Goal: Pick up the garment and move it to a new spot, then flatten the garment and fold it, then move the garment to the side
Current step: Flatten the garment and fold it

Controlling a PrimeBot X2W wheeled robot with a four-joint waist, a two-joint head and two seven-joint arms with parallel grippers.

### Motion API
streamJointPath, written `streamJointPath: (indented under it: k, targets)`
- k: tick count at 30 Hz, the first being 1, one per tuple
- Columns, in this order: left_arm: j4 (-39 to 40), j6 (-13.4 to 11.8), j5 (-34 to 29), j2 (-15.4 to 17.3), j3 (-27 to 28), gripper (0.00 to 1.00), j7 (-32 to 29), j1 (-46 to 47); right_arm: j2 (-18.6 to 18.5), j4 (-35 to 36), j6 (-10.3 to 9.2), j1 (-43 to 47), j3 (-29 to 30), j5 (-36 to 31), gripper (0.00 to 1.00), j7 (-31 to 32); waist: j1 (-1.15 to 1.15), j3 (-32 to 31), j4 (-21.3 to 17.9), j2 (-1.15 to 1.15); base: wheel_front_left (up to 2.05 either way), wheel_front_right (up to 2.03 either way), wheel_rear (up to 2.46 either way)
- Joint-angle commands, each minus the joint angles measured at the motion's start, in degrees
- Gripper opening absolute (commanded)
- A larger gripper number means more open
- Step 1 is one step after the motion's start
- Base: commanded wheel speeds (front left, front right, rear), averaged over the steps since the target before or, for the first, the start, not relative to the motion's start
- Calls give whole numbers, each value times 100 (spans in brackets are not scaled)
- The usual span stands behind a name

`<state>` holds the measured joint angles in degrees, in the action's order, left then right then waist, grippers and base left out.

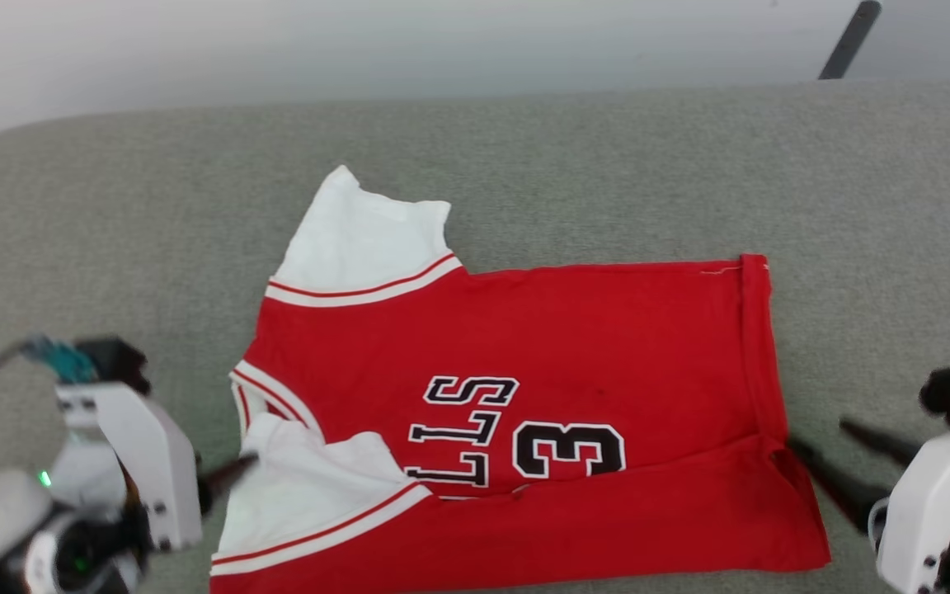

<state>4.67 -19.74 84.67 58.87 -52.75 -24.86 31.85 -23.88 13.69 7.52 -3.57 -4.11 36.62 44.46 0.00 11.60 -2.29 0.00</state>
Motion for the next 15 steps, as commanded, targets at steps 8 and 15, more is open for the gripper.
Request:
streamJointPath:
  k: [8, 15]
  targets:
    - [-192, 161, -678, 49, 281, 100, 128, 976, 31, 207, -5, -515, -231, -248, 100, -1711, 0, 252, -346, 0, 0, 0, 0]
    - [-829, 576, -1284, -215, 370, 100, 245, 1890, 179, 248, -5, -890, -434, -548, 100, -3225, 0, 584, -732, 0, 0, 0, 0]
